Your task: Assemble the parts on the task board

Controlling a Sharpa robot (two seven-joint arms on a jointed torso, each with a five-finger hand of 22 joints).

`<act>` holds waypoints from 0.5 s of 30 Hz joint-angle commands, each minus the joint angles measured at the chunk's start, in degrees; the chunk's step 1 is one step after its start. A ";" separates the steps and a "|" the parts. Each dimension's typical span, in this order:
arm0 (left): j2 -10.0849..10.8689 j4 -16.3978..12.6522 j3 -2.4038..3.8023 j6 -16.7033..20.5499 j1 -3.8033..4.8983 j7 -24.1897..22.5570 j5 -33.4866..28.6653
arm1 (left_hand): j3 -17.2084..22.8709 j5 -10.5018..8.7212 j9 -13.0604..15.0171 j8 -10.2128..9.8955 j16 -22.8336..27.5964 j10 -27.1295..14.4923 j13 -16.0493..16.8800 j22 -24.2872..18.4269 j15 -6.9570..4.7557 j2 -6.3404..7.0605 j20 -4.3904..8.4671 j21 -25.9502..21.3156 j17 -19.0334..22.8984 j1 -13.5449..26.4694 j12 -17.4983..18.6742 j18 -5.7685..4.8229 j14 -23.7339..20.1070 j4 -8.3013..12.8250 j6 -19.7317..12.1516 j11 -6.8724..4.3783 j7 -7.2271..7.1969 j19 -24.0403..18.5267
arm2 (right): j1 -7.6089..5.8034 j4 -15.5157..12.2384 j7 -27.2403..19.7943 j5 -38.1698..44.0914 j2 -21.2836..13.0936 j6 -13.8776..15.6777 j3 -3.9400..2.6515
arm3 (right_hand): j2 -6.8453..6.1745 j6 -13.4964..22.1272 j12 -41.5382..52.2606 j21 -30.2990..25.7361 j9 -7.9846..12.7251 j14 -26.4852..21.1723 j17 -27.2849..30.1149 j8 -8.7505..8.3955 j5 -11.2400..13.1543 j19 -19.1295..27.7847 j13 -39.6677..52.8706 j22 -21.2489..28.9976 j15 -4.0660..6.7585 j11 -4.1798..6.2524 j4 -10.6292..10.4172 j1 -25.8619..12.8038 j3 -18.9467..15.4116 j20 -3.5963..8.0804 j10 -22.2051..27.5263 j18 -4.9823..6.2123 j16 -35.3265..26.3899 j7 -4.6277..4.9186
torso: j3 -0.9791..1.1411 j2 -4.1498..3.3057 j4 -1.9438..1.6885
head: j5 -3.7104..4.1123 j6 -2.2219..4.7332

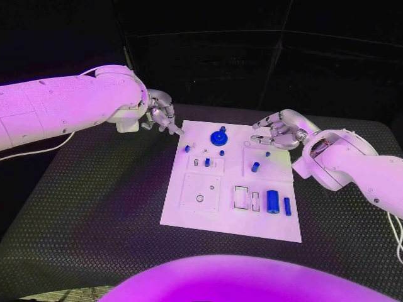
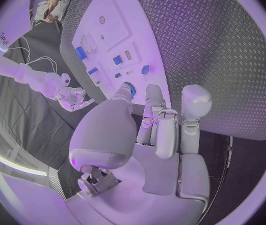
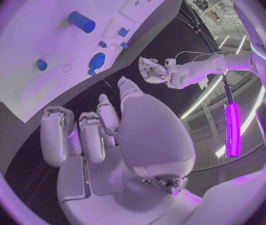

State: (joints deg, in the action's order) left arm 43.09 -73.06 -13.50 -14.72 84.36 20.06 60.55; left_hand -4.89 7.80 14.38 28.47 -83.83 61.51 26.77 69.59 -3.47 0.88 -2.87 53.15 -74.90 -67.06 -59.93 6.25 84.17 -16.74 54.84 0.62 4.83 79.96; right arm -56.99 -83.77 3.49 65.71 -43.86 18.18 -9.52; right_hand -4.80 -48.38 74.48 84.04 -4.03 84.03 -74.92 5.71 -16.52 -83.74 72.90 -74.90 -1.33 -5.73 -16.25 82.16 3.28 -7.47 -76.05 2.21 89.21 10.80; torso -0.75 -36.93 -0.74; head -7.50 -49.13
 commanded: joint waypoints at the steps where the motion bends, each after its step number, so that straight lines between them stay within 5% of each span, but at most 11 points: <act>1: -1.83 1.95 -0.01 -8.47 0.30 3.86 -2.54 | -0.61 0.13 0.38 0.52 0.18 -0.60 -0.05 -0.14 0.26 -0.43 -0.04 -0.28 -0.33 0.28 -0.01 0.76 2.26 0.01 -0.75 0.01 0.04 -0.40 | -0.09 -0.07 -0.31 -0.21 0.14 -0.56 -0.01 | 0.05 0.44 0.23 -0.18 0.04 5.43 -13.49 0.20 -0.16 0.14 -0.01 -1.42 0.03 -0.01 -0.01 -0.50 -0.21 0.22 0.21 0.59 -0.16 0.01 | -0.03 -0.06 -0.01 | -0.03 0.11; 15: -10.87 10.95 0.00 -14.41 0.33 4.94 2.89 | -3.61 -1.41 2.23 3.28 -3.67 1.06 1.65 4.05 0.06 -2.04 0.05 6.92 -8.73 2.91 -2.41 -0.49 4.45 -0.04 -1.35 -0.31 -0.31 2.37 | -0.10 -0.55 -2.24 -0.45 0.47 2.55 0.00 | 0.14 0.44 0.21 -0.24 0.04 5.45 -13.53 0.22 -0.21 0.20 -0.07 -1.30 0.02 -0.02 -0.04 -0.56 -0.21 0.21 0.26 0.62 -0.14 0.01 | -0.04 -0.10 -0.03 | -0.48 -0.05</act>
State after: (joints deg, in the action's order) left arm 32.49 -62.59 -13.53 -25.31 84.72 23.89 61.18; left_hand -8.21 6.62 16.55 31.53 -87.16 62.18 28.34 73.60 -3.47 -0.98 -2.86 59.80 -74.91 -64.45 -62.13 6.25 84.16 -16.74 53.54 0.21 4.71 82.04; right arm -57.00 -84.10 2.75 65.55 -43.42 18.92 -9.50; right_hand -4.80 -48.38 74.48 84.04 -4.03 84.03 -74.91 5.71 -16.52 -83.75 72.90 -74.90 -1.33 -5.73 -16.25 82.16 3.28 -7.47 -76.05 2.21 89.21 10.80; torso -0.77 -37.02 -0.71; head -7.97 -49.05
